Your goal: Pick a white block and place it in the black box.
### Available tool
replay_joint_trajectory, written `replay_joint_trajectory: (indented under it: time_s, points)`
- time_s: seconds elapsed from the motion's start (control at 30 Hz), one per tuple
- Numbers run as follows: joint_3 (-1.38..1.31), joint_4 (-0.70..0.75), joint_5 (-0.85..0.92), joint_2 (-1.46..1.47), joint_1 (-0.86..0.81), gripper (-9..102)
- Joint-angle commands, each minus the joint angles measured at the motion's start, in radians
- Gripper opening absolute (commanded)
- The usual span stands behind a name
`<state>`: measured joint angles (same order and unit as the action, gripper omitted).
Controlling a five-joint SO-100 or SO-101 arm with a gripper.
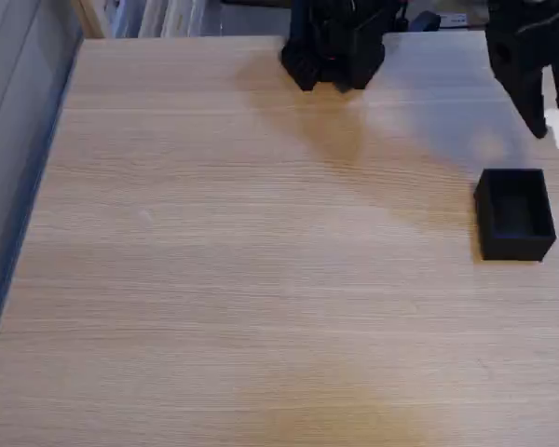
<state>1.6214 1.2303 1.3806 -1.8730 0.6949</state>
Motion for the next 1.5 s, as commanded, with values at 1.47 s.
replay_joint_trajectory:
  time_s: [1.47]
  points:
    - [0.727, -0.198, 0.249, -0.557, -0.451, 0]
